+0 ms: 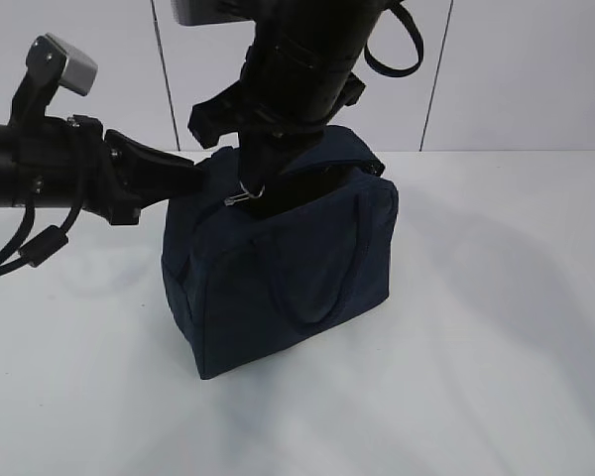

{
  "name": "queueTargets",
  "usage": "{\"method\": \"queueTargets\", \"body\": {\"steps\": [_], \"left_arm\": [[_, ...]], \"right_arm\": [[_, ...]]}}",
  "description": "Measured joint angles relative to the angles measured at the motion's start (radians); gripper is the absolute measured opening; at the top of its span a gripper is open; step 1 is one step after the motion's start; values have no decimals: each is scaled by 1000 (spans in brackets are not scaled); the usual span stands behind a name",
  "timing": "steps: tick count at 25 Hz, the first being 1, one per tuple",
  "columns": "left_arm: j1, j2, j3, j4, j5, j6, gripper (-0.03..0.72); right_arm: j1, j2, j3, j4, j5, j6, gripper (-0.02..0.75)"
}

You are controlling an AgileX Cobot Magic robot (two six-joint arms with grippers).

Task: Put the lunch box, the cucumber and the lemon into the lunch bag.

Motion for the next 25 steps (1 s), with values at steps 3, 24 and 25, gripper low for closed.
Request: {"method": "queueTargets", "body": {"steps": [3, 24, 25], "left_arm": [[0, 0, 0, 2, 0, -9, 92], [0, 31, -30, 88, -13, -51, 15], [0, 31, -30, 90, -13, -51, 15]], "right_arm": [[0, 0, 0, 0, 0, -2, 20], [0, 0, 0, 11, 0, -8, 20], [0, 0, 0, 11, 0, -8, 20]]}}
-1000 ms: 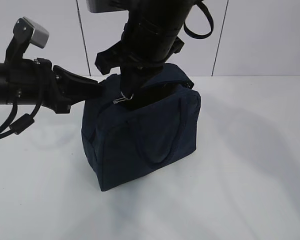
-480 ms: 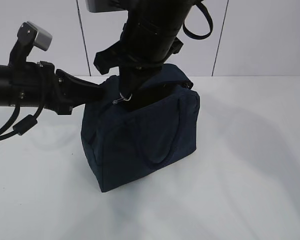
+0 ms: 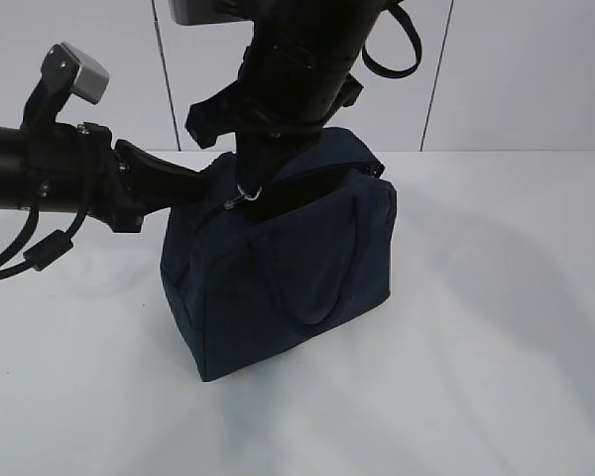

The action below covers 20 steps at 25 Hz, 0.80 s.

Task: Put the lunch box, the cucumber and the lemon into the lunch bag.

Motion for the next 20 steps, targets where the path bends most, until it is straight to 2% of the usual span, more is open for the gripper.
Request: {"method": "queueTargets", "body": {"steps": [10, 20], "left_arm": [[30, 0, 0, 26, -21, -12, 15], [31, 0, -5, 64, -34, -31, 14]], "right_arm": [[0, 0, 0, -60, 0, 8, 20], [0, 0, 1, -109, -45, 8, 20]]}}
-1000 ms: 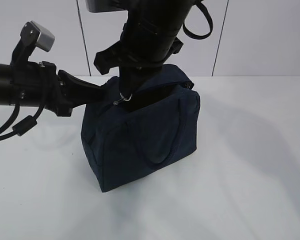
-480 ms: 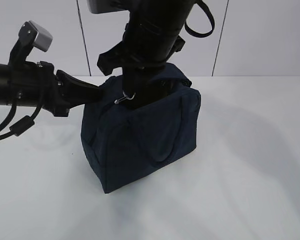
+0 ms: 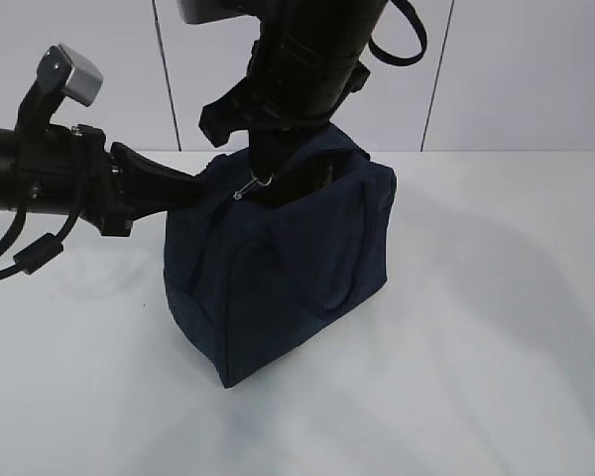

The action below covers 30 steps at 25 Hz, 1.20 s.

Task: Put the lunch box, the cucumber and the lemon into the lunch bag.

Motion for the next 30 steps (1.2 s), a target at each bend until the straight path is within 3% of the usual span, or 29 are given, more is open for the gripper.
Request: {"method": "queueTargets", "body": {"steps": [6, 14, 21, 30], "left_arm": [[4, 0, 0, 2, 0, -2, 14], [6, 0, 0, 10, 9, -2, 13], [6, -15, 0, 6, 22, -2, 13], [6, -33, 0, 8, 32, -2, 13]], "right_arm": [[0, 0, 0, -12, -38, -8, 20], [0, 0, 0, 121, 1, -114, 20], [0, 0, 0, 119, 24, -124, 20], [0, 34, 0, 94, -57, -131, 20]]}}
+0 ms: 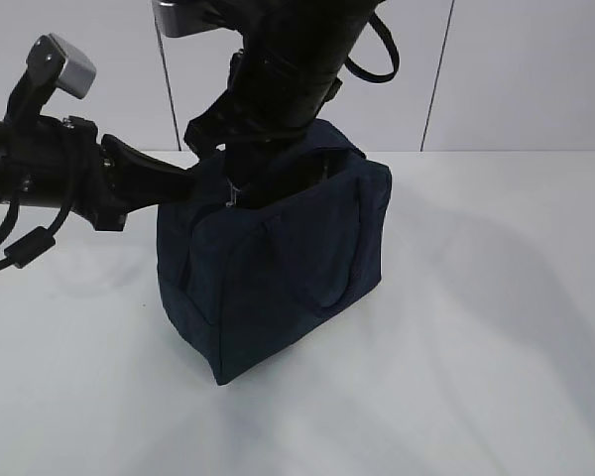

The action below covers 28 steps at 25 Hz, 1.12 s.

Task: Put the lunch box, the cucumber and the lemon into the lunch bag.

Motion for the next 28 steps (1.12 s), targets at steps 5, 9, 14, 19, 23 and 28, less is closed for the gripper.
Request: {"method": "queueTargets", "body": {"steps": [5, 9, 14, 19, 23, 28], "left_arm": [[0, 0, 0, 0, 0, 0, 12], [0, 0, 0, 0, 0, 0, 12], [0, 0, 0, 0, 0, 0, 12], [0, 0, 0, -2, 0, 0, 12], [0, 0, 0, -4, -2, 0, 12], [0, 0, 0, -5, -2, -2, 12]], "right_arm": [[0, 0, 0, -15, -4, 0, 20], [0, 0, 0, -77, -6, 28, 20], [-5, 0, 0, -91, -6, 41, 20], [-9, 0, 0, -105, -6, 51, 20], [-28, 0, 0, -101, -6, 60, 20], [-41, 0, 0, -88, -6, 62, 20]]}}
